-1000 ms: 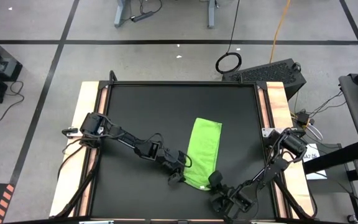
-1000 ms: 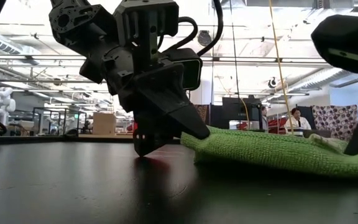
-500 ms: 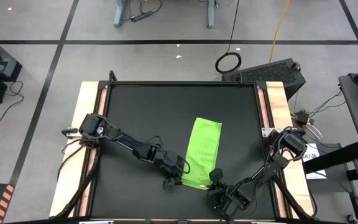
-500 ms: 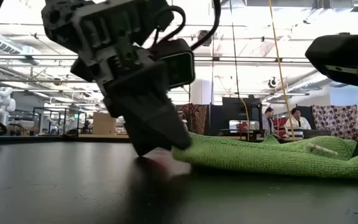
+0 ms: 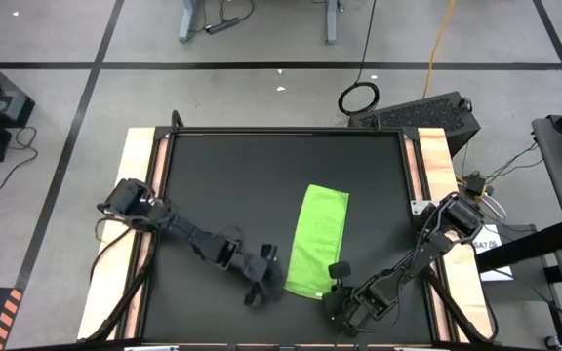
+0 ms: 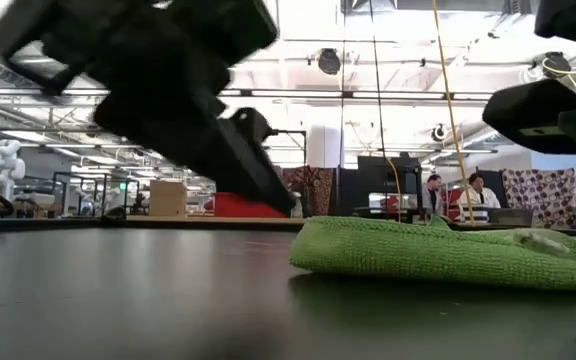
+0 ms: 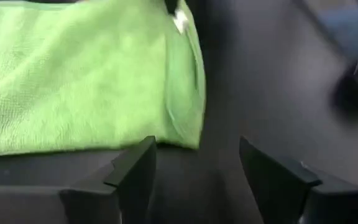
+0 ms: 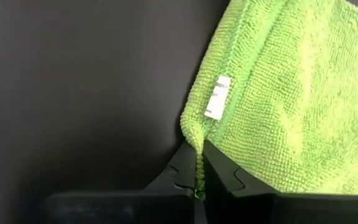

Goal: Roll towel
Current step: Roll the green towel on the table

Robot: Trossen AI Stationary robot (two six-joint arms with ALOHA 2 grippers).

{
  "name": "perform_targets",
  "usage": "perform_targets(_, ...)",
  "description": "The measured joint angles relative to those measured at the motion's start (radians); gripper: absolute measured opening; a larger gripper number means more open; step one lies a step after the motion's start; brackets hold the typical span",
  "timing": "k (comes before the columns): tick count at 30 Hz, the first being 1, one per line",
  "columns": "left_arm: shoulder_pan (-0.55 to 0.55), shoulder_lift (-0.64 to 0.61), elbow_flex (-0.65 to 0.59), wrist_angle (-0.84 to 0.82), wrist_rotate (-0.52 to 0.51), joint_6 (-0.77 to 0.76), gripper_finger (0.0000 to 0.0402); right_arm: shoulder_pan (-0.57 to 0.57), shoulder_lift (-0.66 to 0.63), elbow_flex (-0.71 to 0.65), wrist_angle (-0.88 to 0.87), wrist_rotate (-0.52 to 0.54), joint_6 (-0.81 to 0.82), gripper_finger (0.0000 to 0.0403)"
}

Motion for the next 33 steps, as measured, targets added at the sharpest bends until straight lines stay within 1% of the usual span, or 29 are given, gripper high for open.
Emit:
perform_targets(6, -0.122, 0.000, 0.001, 0.037, -0.241, 0.271, 0.0239, 0.007, -0.002, -0.013, 0.034, 0.010, 0.149, 0.0000)
perform_targets(8, -0.149, 0.008, 0.001, 0.080, -0.285, 0.349, 0.0239, 0.013, -0.001, -0.013, 0.052, 0.024, 0.175, 0.0000)
perform_targets(9, -0.157, 0.015, 0.001, 0.101, -0.290, 0.386, 0.0239, 0.015, 0.000, -0.013, 0.064, 0.030, 0.180, 0.0000)
perform_targets(14, -0.162, 0.083, 0.001, 0.163, -0.294, 0.513, 0.0239, 0.014, -0.003, -0.013, 0.109, 0.034, 0.195, 0.0000)
perform_targets(20, -0.134, 0.135, 0.018, 0.181, -0.270, 0.584, 0.0239, 0.006, -0.004, -0.013, 0.127, 0.043, 0.211, 0.0000)
perform_targets(22, -0.126, 0.141, 0.025, 0.182, -0.252, 0.608, 0.0239, 0.004, -0.004, -0.013, 0.127, 0.046, 0.213, 0.0000)
perform_targets(24, -0.116, 0.154, 0.033, 0.185, -0.209, 0.623, 0.0234, 0.000, -0.006, -0.012, 0.127, 0.049, 0.219, 0.0000)
perform_targets(27, -0.102, 0.170, 0.046, 0.181, -0.190, 0.647, 0.0211, -0.001, -0.006, -0.012, 0.132, 0.052, 0.224, 0.0000)
perform_targets(33, -0.059, 0.175, 0.050, 0.151, -0.143, 0.649, 0.0144, -0.002, -0.007, -0.012, 0.166, 0.052, 0.224, 0.0000)
